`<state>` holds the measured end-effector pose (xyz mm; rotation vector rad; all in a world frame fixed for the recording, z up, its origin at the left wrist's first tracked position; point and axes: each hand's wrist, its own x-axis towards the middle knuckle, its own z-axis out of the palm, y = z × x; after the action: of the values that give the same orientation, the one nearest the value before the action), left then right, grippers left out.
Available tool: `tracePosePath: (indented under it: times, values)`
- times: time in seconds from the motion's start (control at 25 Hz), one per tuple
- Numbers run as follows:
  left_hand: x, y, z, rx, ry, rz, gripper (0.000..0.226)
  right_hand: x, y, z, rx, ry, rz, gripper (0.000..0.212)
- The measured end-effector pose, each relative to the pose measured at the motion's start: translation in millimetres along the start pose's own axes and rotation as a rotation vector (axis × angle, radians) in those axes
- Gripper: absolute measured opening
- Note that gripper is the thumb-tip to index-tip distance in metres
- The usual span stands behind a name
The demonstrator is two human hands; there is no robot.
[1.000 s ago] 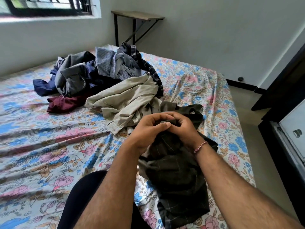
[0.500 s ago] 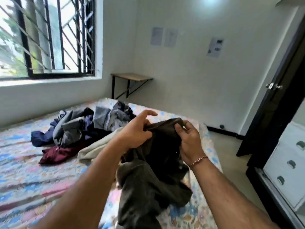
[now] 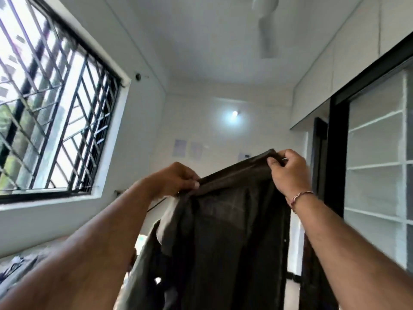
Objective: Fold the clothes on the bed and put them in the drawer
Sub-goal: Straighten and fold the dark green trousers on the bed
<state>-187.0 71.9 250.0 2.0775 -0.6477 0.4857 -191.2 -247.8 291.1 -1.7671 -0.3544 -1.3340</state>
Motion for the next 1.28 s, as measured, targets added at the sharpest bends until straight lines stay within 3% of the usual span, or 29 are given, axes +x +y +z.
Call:
tracePosePath:
  times: [0.12, 0.24, 0.36, 0.52, 0.56, 0.64, 0.72, 0.84, 0.96, 1.04, 1.12, 1.2, 1.28]
  values:
    - [12.8, 43.6, -18.1, -0.201, 0.191, 0.035, 0.022, 37.7, -3.0, -42.2, -0.101, 0.015, -0.019, 0.012]
    - [13.8, 65.6, -20.1, -0.350, 0.262, 0.013, 0.020, 46.9, -0.5, -68.6, -0.170, 0.056, 0.009, 0.010]
    - [2.7, 65.4, 20.3, -0.195, 0.028, 0.004, 0.019, 39.5, 7.4, -68.9, -0.160, -0.010, 0.037, 0.007]
    - [-11.8, 74.5, 135.4, -0.253, -0.344, -0.060, 0.037, 24.4, -7.3, -40.9, -0.116, -0.129, 0.026, 0.008]
    - [-8.5, 73.0, 160.9, -0.230, -0.330, -0.079, 0.038, 21.9, -14.4, -35.6, -0.123, -0.145, 0.015, 0.007]
    - [-2.1, 65.6, 189.0, -0.256, -0.141, -0.107, 0.029, 18.7, -25.0, -34.8, -0.151, -0.157, 0.002, 0.007]
    - [-1.3, 51.5, 182.0, -0.433, 0.032, -0.172, 0.025, 23.4, -19.5, -45.6, -0.219, -0.181, 0.002, 0.010]
    - [-4.7, 29.1, 149.8, -0.619, 0.131, -0.206, 0.043, 24.0, 1.6, -60.0, -0.263, -0.368, 0.049, 0.017]
    - [-1.8, 21.5, 117.2, -0.271, 0.068, -0.130, 0.037, 12.2, 17.2, -59.7, -0.177, -0.408, 0.146, 0.024]
    - [-1.7, 15.6, 88.0, -0.017, -0.115, -0.125, 0.024, 7.0, 20.4, -58.9, -0.076, -0.415, 0.193, 0.019]
    - [-5.7, 2.6, 57.5, 0.076, -0.223, -0.166, 0.022, 6.1, 22.2, -59.3, 0.102, -0.461, 0.232, 0.011]
    - [-9.1, -7.4, 41.3, 0.002, -0.077, -0.182, 0.045, 6.9, 24.7, -58.3, 0.182, -0.489, 0.253, 0.028]
    - [-9.8, -8.1, 37.2, -0.166, 0.077, -0.130, 0.054, 5.5, 25.9, -58.8, 0.200, -0.530, 0.254, 0.024]
